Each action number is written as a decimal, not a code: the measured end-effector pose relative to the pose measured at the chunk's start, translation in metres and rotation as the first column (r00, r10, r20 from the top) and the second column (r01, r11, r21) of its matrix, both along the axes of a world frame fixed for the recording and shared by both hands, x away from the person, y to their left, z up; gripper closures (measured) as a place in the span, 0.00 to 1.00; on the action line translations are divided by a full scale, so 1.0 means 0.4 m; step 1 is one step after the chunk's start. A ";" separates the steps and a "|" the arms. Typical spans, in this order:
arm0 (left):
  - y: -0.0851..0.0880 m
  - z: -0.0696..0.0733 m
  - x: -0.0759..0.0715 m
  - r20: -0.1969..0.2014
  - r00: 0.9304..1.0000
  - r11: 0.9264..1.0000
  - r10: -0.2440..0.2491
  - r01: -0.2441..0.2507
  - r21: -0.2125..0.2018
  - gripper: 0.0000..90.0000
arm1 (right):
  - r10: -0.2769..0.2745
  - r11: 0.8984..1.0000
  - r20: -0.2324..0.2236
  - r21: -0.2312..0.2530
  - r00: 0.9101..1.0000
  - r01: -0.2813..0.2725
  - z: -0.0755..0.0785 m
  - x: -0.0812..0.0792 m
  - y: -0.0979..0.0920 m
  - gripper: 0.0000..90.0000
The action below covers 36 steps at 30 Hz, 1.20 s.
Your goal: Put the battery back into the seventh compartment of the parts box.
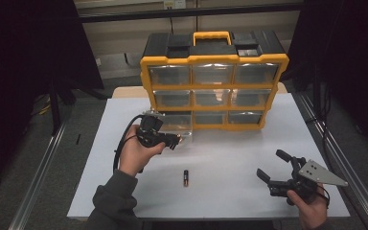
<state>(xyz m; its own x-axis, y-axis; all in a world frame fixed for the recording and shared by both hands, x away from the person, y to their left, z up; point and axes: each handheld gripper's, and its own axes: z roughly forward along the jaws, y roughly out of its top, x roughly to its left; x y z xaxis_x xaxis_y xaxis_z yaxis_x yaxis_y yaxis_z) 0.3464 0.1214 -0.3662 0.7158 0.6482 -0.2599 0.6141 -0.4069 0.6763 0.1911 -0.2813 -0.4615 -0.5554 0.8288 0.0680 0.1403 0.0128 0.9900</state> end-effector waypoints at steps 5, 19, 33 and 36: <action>-0.007 0.020 0.017 -0.007 1.000 1.000 -0.009 0.009 0.015 0.86 | 0.002 1.000 0.000 0.000 1.000 -0.002 0.000 0.000 0.000 0.04; -0.018 0.062 0.059 0.014 0.999 0.999 0.033 -0.033 0.012 0.86 | 0.002 1.000 -0.001 0.002 1.000 -0.002 0.000 0.000 0.000 0.04; -0.028 0.059 0.113 0.029 0.997 0.997 0.068 -0.069 0.021 0.86 | 0.005 1.000 0.000 0.003 1.000 -0.005 0.000 0.000 -0.001 0.04; -0.026 0.056 0.126 0.032 0.997 0.997 0.076 -0.077 0.028 0.86 | 0.004 1.000 0.001 0.004 1.000 -0.004 0.000 0.000 -0.001 0.04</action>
<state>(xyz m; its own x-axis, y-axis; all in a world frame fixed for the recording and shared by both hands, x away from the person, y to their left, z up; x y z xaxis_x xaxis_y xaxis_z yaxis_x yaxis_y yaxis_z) 0.3966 0.1109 -0.3436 0.6715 0.7080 -0.2189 0.6230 -0.3794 0.6840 0.1910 -0.2819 -0.4613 -0.5589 0.8262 0.0706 0.1393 0.0097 0.9902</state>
